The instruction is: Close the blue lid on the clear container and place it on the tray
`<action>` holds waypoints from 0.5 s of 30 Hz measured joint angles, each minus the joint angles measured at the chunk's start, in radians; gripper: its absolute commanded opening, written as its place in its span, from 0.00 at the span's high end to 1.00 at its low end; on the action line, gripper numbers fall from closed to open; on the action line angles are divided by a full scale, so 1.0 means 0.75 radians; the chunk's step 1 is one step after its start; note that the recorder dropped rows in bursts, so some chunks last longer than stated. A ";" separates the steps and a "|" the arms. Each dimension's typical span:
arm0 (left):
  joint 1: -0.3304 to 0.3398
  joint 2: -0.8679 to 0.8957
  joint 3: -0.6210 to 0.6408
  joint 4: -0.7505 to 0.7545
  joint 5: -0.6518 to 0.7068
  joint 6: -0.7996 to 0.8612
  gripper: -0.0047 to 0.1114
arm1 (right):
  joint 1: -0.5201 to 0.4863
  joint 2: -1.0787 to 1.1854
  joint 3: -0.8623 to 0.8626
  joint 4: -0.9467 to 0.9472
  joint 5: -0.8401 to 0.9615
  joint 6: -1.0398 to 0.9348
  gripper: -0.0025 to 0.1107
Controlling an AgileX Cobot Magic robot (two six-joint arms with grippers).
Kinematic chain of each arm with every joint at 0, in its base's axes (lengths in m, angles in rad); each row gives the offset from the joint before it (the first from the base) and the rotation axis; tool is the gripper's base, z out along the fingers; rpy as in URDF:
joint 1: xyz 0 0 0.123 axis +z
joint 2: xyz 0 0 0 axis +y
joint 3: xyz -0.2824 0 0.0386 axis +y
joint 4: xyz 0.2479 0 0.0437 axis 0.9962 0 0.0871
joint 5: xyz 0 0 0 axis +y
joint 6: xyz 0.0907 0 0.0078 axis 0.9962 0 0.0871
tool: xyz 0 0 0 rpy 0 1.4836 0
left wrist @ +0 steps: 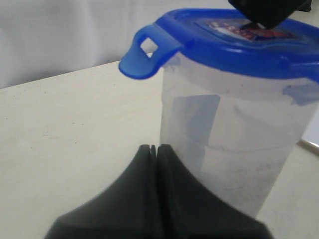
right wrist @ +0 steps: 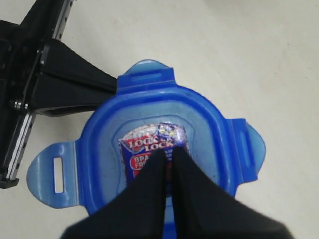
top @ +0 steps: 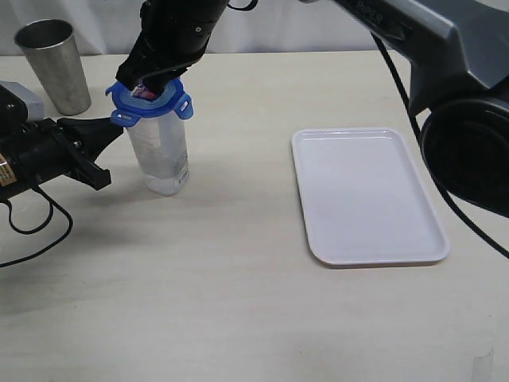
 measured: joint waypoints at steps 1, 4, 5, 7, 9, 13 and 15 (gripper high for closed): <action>0.000 0.000 0.000 0.000 0.000 0.000 0.96 | 0.000 0.000 0.000 -0.003 0.000 0.000 0.94; 0.000 0.000 0.000 0.000 0.000 0.000 0.96 | 0.000 0.000 0.000 -0.003 0.000 0.000 0.94; 0.000 0.000 0.000 0.000 0.000 0.000 0.96 | 0.000 0.000 0.000 -0.003 0.000 0.000 0.94; 0.000 0.000 0.000 0.000 0.000 0.000 0.96 | 0.000 0.005 -0.003 -0.003 0.000 0.000 0.94; 0.000 0.000 0.000 0.000 0.000 0.000 0.96 | 0.000 0.007 -0.007 -0.003 -0.005 0.000 0.94; 0.000 0.000 0.000 0.000 0.000 0.000 0.93 | 0.000 0.012 -0.011 -0.003 -0.008 0.000 0.94; 0.000 0.000 0.000 0.000 0.000 0.000 0.85 | 0.000 0.012 -0.011 -0.003 -0.011 0.000 0.94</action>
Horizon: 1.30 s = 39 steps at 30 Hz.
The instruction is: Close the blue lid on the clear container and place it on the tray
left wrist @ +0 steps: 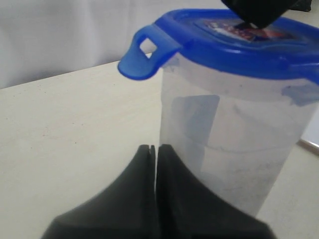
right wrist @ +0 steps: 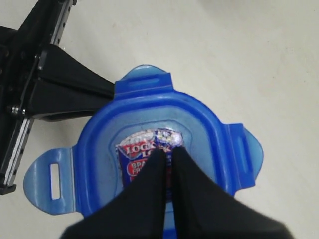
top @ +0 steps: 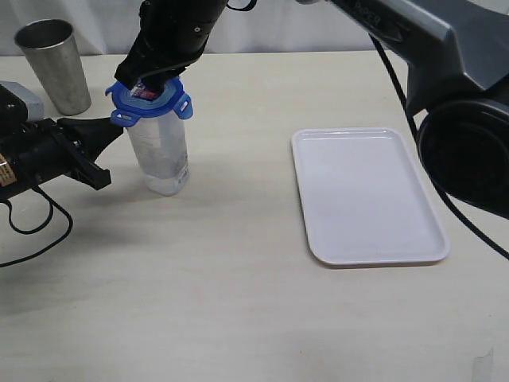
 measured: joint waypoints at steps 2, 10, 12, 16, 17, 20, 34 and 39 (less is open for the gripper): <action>0.000 0.000 0.000 0.000 0.000 0.005 0.72 | 0.000 0.000 0.000 0.000 0.000 0.000 0.94; 0.035 0.000 0.000 0.098 0.000 0.043 0.17 | 0.000 0.000 0.000 -0.006 -0.003 0.000 0.94; 0.035 0.000 0.000 0.139 0.000 0.049 0.17 | 0.000 0.000 0.000 -0.008 -0.005 0.000 0.94; 0.035 0.000 0.000 0.181 0.000 0.058 0.17 | 0.000 0.000 0.000 -0.008 -0.005 0.000 0.94; 0.032 0.000 0.000 0.204 0.000 0.058 0.17 | 0.000 0.000 0.000 -0.008 -0.005 0.000 0.94; -0.007 0.002 -0.008 0.208 0.000 0.060 0.17 | 0.000 0.000 0.000 -0.008 -0.005 0.000 0.94; -0.201 0.217 -0.201 0.091 -0.003 0.060 0.17 | 0.000 0.000 0.000 -0.008 -0.005 0.000 0.94; -0.212 0.271 -0.270 0.088 -0.003 0.029 0.18 | 0.000 0.000 0.000 -0.008 -0.005 0.000 0.94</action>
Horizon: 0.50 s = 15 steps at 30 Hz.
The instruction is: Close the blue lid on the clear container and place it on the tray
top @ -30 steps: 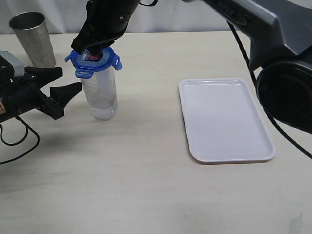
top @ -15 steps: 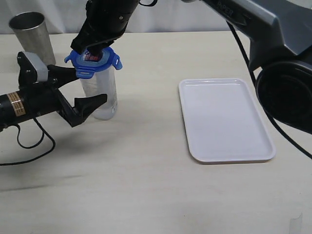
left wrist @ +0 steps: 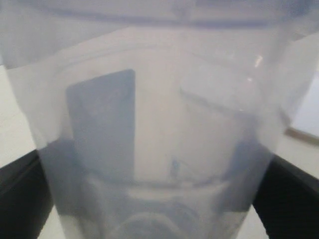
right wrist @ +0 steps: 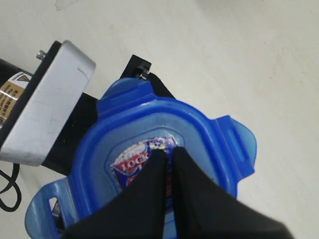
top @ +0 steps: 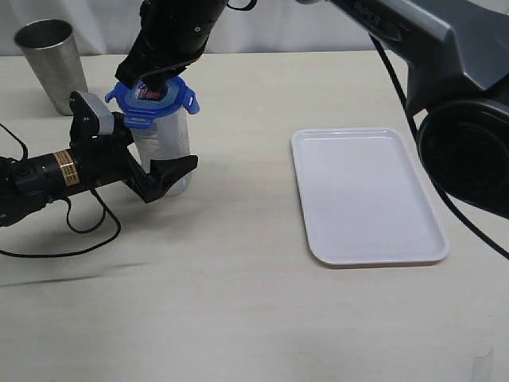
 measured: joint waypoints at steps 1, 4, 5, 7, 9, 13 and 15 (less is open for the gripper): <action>0.000 0.000 -0.003 -0.003 0.000 -0.005 0.21 | 0.000 0.000 0.000 0.000 0.000 0.000 0.94; -0.008 0.002 -0.008 -0.018 0.000 -0.024 0.40 | 0.000 0.000 0.000 0.000 0.000 0.000 0.94; -0.008 0.002 -0.008 -0.020 0.000 -0.024 0.45 | 0.000 0.000 0.000 0.000 0.000 0.000 0.94; -0.017 0.002 -0.008 -0.030 0.000 -0.024 0.59 | 0.000 0.000 0.000 0.000 0.000 0.000 0.94; -0.017 0.002 -0.008 -0.030 0.000 -0.024 0.76 | 0.000 0.000 0.000 0.000 0.000 0.000 0.94; -0.017 0.002 -0.008 -0.030 0.000 -0.042 0.96 | 0.000 0.000 0.000 0.000 -0.003 0.000 0.93; -0.017 0.002 -0.010 -0.030 0.000 -0.056 0.96 | 0.000 0.000 0.000 0.000 -0.010 -0.006 0.87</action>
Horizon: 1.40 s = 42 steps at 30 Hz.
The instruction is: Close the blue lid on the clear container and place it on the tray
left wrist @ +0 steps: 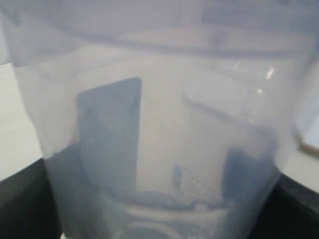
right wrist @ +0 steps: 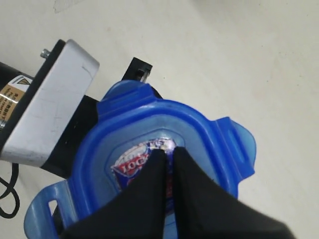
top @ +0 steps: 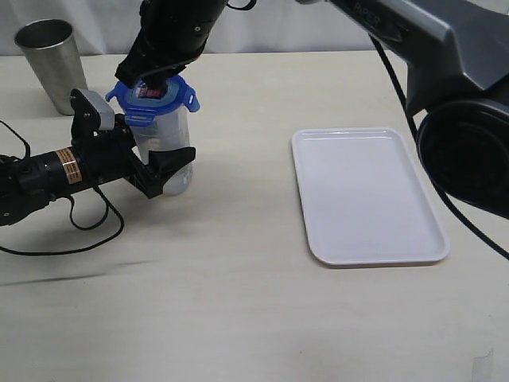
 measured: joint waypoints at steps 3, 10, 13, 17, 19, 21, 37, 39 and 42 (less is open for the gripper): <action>-0.001 0.000 0.000 0.000 0.000 -0.018 0.96 | 0.000 -0.001 0.000 -0.003 -0.005 -0.037 0.73; -0.003 0.000 0.000 0.000 -0.006 -0.026 0.96 | 0.000 -0.093 0.010 0.002 0.032 -0.177 0.65; -0.006 0.000 0.000 0.006 -0.003 0.035 0.96 | 0.000 -0.142 0.010 0.048 0.032 -0.264 0.65; -0.006 0.000 0.000 0.006 -0.003 0.061 0.96 | 0.064 -0.226 0.013 0.003 0.032 -0.370 0.65; -0.006 0.000 0.000 0.006 -0.003 0.061 0.96 | 0.114 -0.236 0.038 -0.110 0.032 -0.310 0.65; -0.006 0.000 0.000 0.006 -0.003 0.061 0.96 | 0.168 -0.239 0.085 -0.230 0.032 -0.260 0.65; -0.006 0.000 0.000 0.006 -0.003 0.061 0.96 | 0.246 -0.237 0.307 -0.443 0.034 -0.252 0.65; -0.006 0.000 0.000 0.006 -0.003 0.061 0.96 | 0.246 -0.237 0.307 -0.398 0.034 -0.267 0.65; -0.006 0.000 0.000 0.006 -0.003 0.061 0.96 | 0.246 -0.237 0.307 -0.370 0.034 -0.269 0.65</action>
